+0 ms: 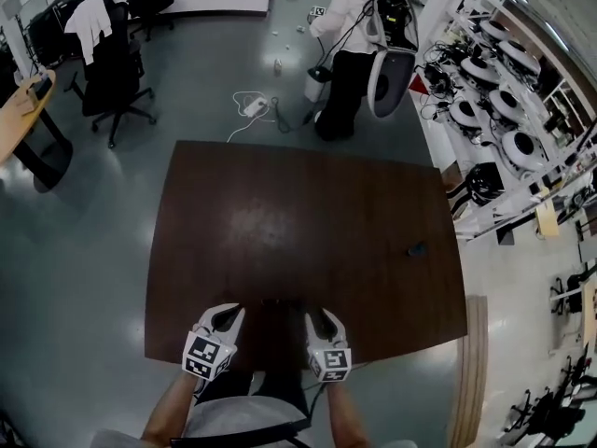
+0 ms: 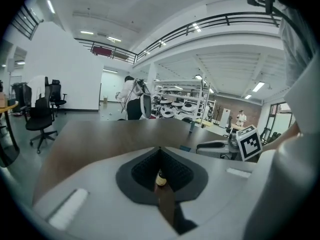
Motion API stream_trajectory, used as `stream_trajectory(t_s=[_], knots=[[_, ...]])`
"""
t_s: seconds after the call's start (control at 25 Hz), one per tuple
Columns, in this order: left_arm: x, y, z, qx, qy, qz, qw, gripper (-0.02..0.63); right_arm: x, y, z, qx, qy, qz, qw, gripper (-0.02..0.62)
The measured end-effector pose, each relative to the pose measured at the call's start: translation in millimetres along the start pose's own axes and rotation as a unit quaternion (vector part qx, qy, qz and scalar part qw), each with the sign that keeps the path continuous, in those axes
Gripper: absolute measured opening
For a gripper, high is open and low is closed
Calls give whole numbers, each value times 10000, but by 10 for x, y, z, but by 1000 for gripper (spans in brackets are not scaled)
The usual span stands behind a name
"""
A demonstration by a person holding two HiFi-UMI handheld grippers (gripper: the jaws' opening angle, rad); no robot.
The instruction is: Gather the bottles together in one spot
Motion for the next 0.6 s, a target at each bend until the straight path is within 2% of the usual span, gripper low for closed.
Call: stream_trajectory(t_s=[0.08,0.2,0.4,0.6], knots=[[9,15,62,175,57,9,9998,2,-106,-99,11,220,10,77,9997,60],[57,72,158,422,163,-14,9990,2,-180,-196,13,384,6,78,9992,3],[51,320,441,745,337,-3,9967,2,-199,-383,172,463,-87,108,9988,2],[-41,556,772,976,512,46,9939,2,-284,-581,515,646,29,383,9972,0]])
Point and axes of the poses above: the fingertips, and each gripper's own axes: y forward along the fingers, z to its right, x out of its underside, the point moved 4 cm from there along -y, backward along the fingers, and after that the axes turned 2 degrees about -y, right-handed, at the moved point
